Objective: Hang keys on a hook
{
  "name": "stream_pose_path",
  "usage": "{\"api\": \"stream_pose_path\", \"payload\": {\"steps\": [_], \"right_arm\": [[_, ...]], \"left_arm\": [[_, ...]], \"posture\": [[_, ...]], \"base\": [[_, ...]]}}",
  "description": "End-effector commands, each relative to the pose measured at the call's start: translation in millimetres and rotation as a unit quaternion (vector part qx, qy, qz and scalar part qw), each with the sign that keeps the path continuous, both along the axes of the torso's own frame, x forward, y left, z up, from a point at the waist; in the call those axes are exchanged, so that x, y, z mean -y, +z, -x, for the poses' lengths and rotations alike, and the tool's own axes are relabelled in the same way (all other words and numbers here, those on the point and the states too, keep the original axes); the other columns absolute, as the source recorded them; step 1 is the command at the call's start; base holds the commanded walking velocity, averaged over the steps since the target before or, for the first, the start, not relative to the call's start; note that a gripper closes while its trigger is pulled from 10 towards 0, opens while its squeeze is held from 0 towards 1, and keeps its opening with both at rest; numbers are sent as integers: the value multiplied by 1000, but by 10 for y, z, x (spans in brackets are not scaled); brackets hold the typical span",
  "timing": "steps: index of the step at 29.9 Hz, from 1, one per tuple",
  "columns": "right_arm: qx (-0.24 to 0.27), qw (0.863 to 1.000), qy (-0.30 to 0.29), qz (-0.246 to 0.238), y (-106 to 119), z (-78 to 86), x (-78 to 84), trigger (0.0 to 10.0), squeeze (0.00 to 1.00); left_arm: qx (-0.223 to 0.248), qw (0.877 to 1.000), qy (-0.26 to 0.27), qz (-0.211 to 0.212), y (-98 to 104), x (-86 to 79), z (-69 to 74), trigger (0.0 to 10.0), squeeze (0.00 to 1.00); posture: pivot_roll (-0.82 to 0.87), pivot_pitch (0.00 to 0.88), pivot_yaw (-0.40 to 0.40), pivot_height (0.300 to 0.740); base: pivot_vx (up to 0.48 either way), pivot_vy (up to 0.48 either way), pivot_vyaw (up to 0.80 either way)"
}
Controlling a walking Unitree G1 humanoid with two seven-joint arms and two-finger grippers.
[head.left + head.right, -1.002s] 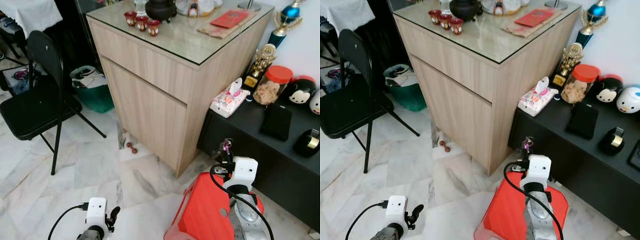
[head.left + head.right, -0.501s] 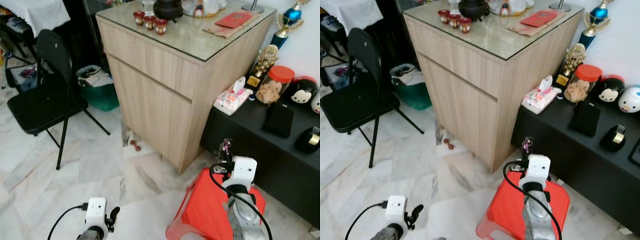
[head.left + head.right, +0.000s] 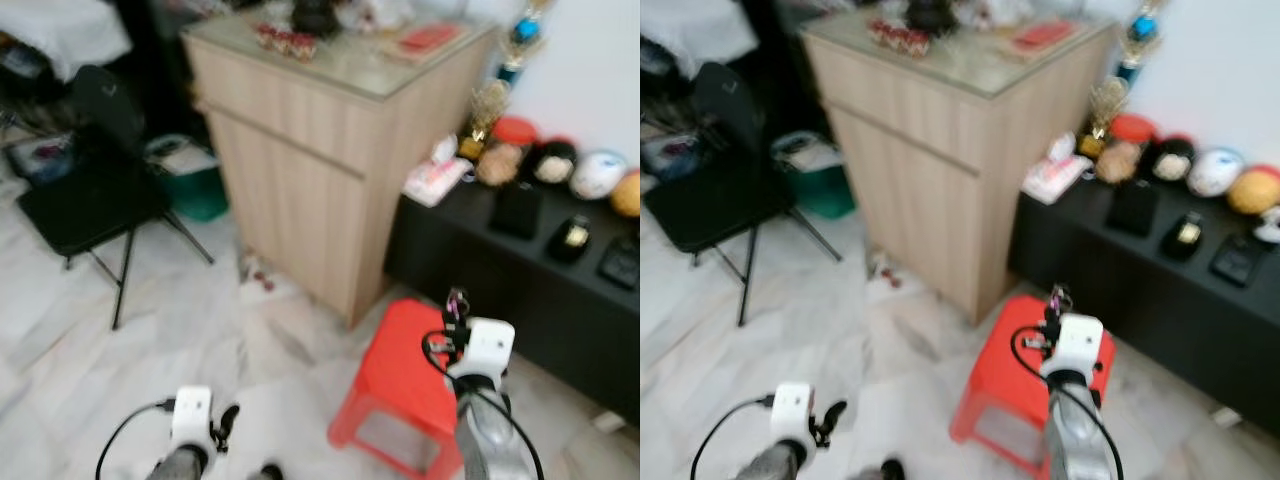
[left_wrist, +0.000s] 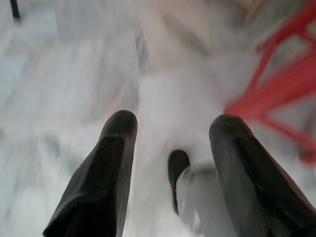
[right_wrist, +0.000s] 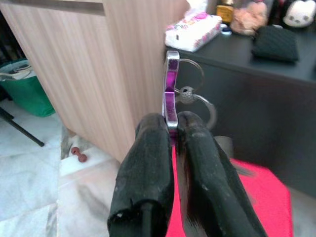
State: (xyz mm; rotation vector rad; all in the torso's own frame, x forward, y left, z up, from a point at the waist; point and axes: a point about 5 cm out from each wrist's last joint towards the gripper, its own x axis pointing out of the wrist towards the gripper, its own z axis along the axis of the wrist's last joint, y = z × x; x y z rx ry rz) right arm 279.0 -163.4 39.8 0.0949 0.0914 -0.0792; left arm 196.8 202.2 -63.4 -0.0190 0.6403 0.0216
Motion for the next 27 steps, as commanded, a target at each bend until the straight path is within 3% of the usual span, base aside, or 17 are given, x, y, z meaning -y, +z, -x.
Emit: {"api": "stream_pose_path", "payload": {"steps": [1,27], "right_arm": [[-5,1000,-6,-7,-18,11,8,10000,0],[-23,1000,-10,-14,-83,28,31,10000,0]], "left_arm": [[13,1000,1,-3,60,-31,-95,10000,0],[14,1000,-7,3,56,29,-103,10000,0]], "posture": [[106,109,-1,740],[109,110,-6,740]], "base": [[-322,0,0],[-328,0,0]]}}
